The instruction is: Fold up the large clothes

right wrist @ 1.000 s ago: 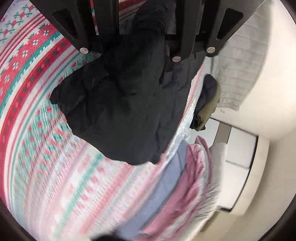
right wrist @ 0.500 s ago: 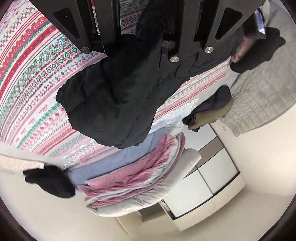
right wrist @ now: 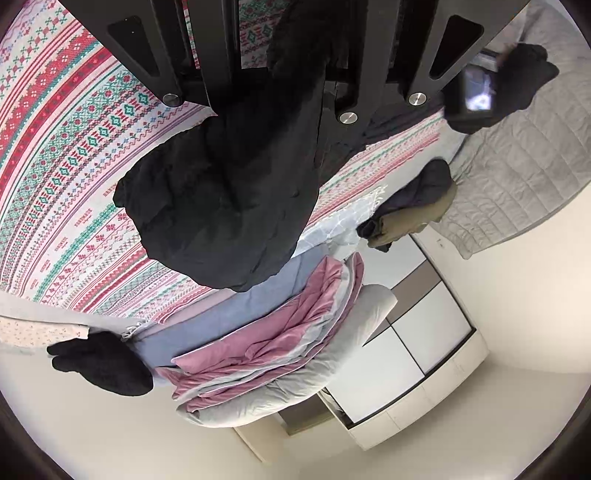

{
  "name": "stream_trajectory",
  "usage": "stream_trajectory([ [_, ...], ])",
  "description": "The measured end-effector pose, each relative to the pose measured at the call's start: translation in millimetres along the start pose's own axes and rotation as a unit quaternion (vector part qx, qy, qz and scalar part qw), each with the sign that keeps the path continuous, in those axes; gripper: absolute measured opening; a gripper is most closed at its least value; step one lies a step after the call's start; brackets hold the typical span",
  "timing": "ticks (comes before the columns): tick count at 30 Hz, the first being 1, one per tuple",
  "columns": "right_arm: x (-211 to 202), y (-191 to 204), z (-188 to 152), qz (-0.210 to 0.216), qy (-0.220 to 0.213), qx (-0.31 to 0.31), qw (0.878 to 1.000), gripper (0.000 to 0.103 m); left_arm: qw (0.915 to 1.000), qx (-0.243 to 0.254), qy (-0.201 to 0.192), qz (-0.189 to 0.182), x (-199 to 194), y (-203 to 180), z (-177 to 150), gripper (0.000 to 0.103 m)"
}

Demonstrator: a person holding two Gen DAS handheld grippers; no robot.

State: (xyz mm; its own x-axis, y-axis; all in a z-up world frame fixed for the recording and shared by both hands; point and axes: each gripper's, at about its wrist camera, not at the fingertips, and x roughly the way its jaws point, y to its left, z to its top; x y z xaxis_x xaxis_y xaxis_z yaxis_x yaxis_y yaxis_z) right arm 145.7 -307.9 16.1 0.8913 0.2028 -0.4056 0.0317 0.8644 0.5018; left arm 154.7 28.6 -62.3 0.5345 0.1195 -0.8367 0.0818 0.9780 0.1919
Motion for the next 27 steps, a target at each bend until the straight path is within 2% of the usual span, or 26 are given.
stream_trajectory([
  [3,-2,5,-1,0.004,-0.006,-0.007,1.0,0.015,0.9996,-0.018,0.009,-0.018,-8,7,7,0.085],
  [5,-2,7,0,0.007,-0.01,-0.007,1.0,0.015,0.9991,-0.027,-0.002,-0.034,-18,14,17,0.085],
  [9,-1,4,2,0.01,-0.01,-0.003,1.0,0.015,0.9983,-0.047,-0.033,-0.01,-29,17,44,0.085],
  [12,0,3,1,0.008,-0.008,-0.002,1.0,0.015,0.9993,-0.035,-0.008,-0.01,-4,5,60,0.085],
  [14,1,4,2,0.006,-0.006,-0.005,1.0,0.015,0.9988,-0.033,0.025,-0.026,26,-7,57,0.085],
  [17,4,8,0,0.006,-0.002,-0.016,1.0,0.015,0.9995,-0.021,0.021,-0.011,35,-18,51,0.087],
  [23,6,9,0,0.002,0.0,-0.019,1.0,0.015,0.9974,-0.046,0.028,-0.049,22,-5,51,0.085],
  [27,7,1,2,-0.001,0.005,-0.014,1.0,0.015,0.9945,-0.07,0.008,-0.077,-16,4,40,0.085],
])
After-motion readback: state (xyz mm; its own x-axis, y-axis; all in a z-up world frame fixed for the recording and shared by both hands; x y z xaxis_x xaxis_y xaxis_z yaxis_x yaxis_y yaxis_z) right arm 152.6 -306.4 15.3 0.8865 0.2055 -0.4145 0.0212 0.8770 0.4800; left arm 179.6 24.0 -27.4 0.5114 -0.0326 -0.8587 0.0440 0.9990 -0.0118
